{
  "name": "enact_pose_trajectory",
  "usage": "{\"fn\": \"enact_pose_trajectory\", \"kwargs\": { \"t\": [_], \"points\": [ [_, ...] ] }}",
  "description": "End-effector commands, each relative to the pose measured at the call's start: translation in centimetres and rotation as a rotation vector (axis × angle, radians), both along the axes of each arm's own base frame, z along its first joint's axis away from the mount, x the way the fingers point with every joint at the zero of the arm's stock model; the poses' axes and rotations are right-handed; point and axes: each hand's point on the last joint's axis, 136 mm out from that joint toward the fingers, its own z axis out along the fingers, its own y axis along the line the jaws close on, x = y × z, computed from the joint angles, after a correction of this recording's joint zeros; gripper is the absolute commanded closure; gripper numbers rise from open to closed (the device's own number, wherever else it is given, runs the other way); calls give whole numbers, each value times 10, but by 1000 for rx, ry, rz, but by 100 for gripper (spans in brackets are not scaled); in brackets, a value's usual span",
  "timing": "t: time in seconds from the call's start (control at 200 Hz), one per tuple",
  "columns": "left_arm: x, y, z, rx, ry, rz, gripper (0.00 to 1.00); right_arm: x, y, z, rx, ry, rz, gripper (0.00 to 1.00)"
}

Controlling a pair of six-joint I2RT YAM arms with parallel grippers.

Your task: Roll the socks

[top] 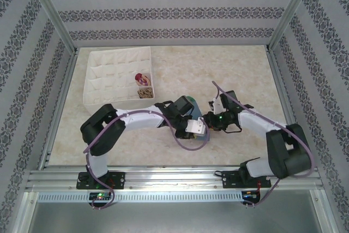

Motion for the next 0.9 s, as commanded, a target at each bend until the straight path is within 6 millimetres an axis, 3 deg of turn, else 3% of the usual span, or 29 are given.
{"fn": "enact_pose_trajectory", "kwargs": {
  "t": [0.0,0.33,0.7,0.819,0.894],
  "points": [
    [-11,10,-5,65,255,57,100,-6,-17,-6,-29,-3,-93,63],
    [11,6,-17,140,509,217,100,-21,-19,-9,21,-16,-120,62],
    [26,9,-35,212,659,369,98,-15,-8,-11,20,-26,-74,64],
    [33,11,-42,228,689,433,95,-16,-4,-17,-6,-14,-52,70],
    [39,12,-44,227,693,470,93,-19,-3,-23,-30,4,-44,80]
  ]
}}
